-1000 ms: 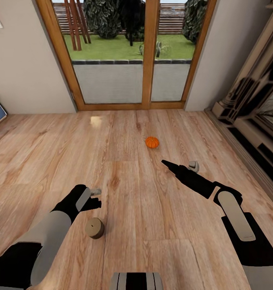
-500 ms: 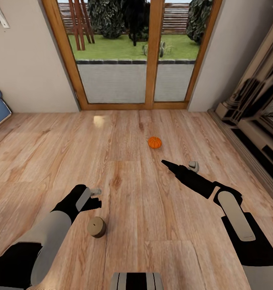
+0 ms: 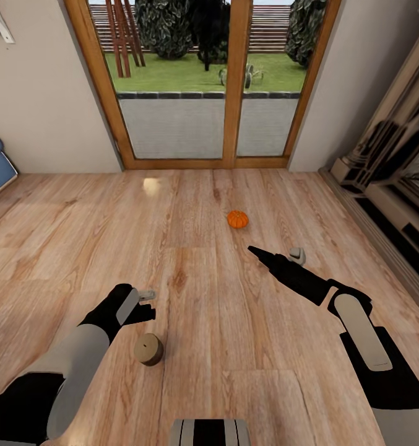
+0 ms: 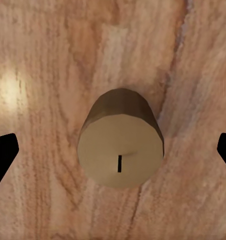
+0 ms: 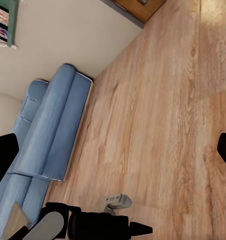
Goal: Place each of the two pumpkins and all three candles from the living room inside a cabinet in the living room (use any cabinet), then make sure every cabinet is closed, and position the cauldron so it is next to a table in the living room.
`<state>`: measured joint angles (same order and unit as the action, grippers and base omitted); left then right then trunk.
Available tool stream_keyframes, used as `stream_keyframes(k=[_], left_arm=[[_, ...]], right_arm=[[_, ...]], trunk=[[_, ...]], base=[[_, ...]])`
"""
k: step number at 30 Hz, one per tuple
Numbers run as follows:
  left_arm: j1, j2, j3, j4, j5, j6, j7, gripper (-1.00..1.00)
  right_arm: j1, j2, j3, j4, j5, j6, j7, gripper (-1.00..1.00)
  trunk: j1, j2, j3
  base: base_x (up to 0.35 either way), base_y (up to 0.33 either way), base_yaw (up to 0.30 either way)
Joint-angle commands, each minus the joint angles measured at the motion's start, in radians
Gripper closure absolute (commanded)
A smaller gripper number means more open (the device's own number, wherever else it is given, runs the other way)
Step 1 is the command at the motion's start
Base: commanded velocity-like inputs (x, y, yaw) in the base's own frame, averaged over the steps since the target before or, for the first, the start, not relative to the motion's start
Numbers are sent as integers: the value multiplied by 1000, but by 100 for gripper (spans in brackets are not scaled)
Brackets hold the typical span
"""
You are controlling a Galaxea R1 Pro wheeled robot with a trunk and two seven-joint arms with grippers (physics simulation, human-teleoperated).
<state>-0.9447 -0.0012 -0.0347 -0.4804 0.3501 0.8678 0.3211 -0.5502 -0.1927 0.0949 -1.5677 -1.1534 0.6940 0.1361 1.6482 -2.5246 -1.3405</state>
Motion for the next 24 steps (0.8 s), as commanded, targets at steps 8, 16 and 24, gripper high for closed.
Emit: stream_keyframes(k=[8,16,24], left_arm=[[0,0,-4,-1,10,2,9,-100],[0,0,-4,-1,10,2,9,-100],[0,0,-4,-1,10,2,9,-100]], right_arm=[[-1,-1,0,0,2,2,3,-100],[-1,-1,0,0,2,2,3,-100],[-1,-1,0,0,2,2,3,-100]], trunk=[[3,-2,-32],[7,-4,-63],[11,-6,-94]], base=[[0,0,0],[0,0,0],[0,0,0]])
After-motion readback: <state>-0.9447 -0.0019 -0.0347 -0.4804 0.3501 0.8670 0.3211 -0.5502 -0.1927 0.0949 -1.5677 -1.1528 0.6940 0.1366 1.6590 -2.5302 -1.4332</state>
